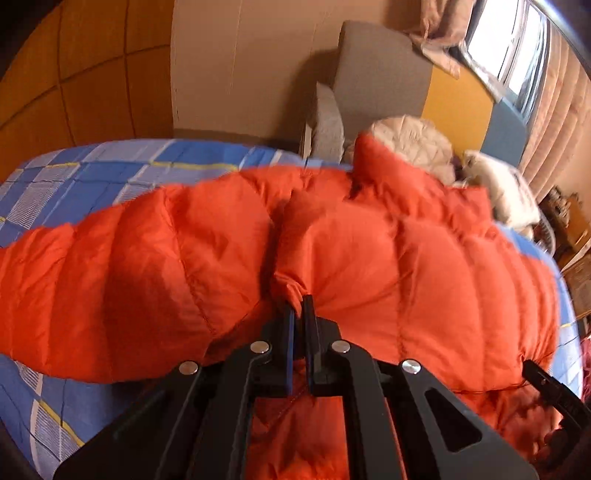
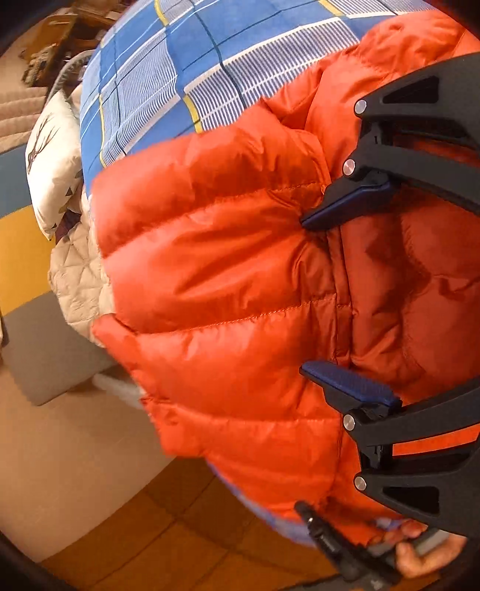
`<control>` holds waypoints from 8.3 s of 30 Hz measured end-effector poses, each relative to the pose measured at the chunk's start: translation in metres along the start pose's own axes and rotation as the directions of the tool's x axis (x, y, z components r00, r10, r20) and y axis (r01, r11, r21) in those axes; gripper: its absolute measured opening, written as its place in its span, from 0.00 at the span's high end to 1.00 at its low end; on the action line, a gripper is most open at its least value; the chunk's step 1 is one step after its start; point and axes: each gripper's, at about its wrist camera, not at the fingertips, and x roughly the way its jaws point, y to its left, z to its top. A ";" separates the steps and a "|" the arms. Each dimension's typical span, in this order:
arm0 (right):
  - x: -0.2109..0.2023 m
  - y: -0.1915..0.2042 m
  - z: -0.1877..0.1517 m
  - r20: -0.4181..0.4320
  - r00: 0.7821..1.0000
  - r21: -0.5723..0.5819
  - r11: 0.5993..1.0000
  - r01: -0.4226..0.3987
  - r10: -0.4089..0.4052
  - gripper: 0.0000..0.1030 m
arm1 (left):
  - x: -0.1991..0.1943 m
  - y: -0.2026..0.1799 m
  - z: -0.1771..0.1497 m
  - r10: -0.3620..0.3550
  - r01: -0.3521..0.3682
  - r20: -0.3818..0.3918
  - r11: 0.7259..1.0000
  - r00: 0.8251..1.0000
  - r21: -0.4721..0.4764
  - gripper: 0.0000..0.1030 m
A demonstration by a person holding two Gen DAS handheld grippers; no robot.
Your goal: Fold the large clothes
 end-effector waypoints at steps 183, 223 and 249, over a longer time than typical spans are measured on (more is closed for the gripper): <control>-0.044 0.001 0.001 0.026 0.999 -0.053 0.998 0.040 -0.038 0.31 | -0.045 0.032 -0.034 -0.101 0.104 0.043 0.993 0.994 -0.054 0.32; -0.178 -0.125 -0.168 -0.049 0.989 -0.043 0.989 -0.141 0.139 0.87 | -0.159 0.150 -0.213 -0.331 0.325 -0.036 0.939 0.943 -0.117 0.96; -0.232 -0.098 -0.140 0.019 0.970 -0.136 0.962 -0.237 0.241 0.90 | -0.229 0.156 -0.202 -0.512 0.514 0.049 0.856 0.858 -0.054 0.97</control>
